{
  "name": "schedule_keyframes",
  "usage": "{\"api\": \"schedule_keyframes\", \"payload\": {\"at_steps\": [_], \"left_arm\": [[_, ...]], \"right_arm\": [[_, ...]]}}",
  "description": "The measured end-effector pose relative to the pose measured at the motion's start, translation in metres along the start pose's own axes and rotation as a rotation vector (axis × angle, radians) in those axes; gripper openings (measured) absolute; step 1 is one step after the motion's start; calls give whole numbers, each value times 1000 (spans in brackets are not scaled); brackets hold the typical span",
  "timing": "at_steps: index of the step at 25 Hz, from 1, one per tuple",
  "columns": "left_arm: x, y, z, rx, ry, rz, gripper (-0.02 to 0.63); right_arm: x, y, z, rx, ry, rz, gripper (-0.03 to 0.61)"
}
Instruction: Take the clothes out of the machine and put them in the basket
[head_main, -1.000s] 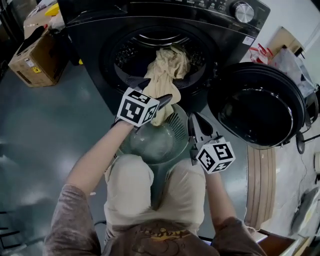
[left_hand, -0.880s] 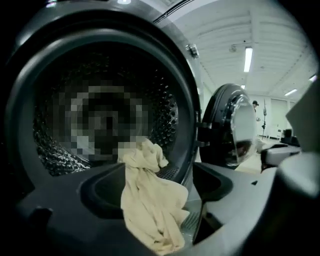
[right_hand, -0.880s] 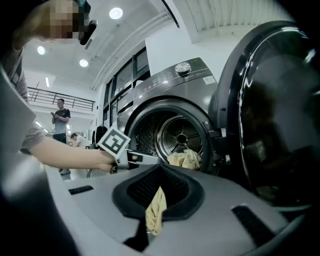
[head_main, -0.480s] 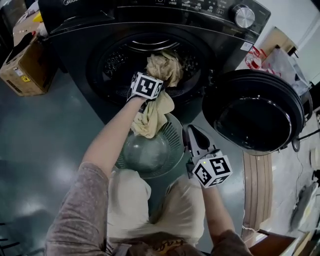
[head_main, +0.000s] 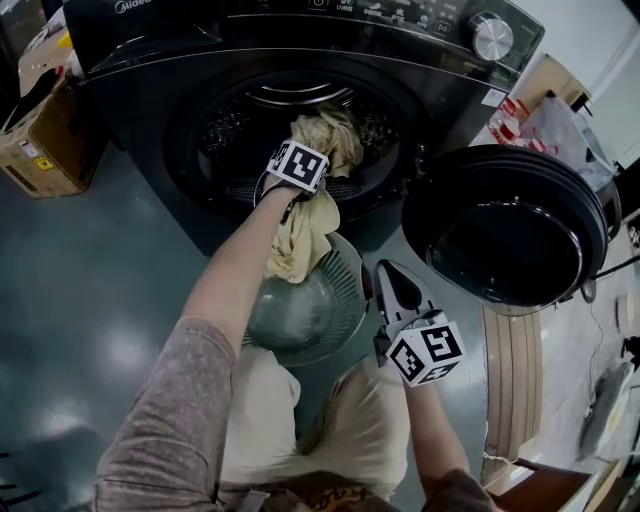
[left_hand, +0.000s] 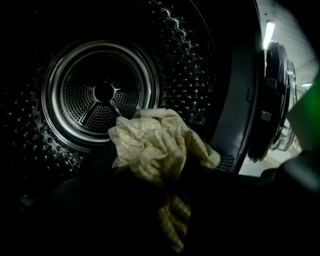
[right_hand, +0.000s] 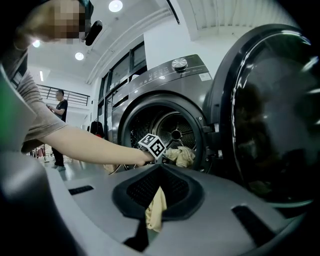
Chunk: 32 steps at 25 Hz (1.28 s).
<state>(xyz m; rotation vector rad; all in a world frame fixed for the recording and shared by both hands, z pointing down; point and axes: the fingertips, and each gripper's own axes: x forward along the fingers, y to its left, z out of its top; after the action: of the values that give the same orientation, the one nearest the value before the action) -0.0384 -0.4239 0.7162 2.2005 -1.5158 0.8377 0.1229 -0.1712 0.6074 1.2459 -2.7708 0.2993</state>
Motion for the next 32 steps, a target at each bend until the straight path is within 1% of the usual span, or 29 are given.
{"api": "schedule_keyframes", "payload": {"at_steps": [2,4,6,10,14,18,22,28,32], "left_arm": [[-3,-3,0,18,-8,1,192],[-10,-7,2,25,-38,-3,122],[-20,-10,4,9,-65,-10,93],[-56,-22,8,3,-115,-49,81],[-102,-38,10,24,-166,-83,78],[-149,-52,-2,25,-214,-107,77],[-194,-65,-21,-3,-248,-126,77],[-247,-90,-50,-7,-248,-172,77],[-270,-105,-72,-22,-223,-189,77]], "right_arm": [[-2,-1,1,-2,-3,-2,-3],[-4,-4,1,0,-7,-13,-3],[-7,-7,2,2,-12,-21,-3],[-11,-10,5,1,-24,-18,-3],[-12,-9,9,6,-45,-8,-3],[-8,-5,13,-2,-55,16,-3],[-5,-3,17,-19,-59,33,-3],[2,4,18,-22,-62,61,-3],[7,6,18,-23,-62,76,-3]]}}
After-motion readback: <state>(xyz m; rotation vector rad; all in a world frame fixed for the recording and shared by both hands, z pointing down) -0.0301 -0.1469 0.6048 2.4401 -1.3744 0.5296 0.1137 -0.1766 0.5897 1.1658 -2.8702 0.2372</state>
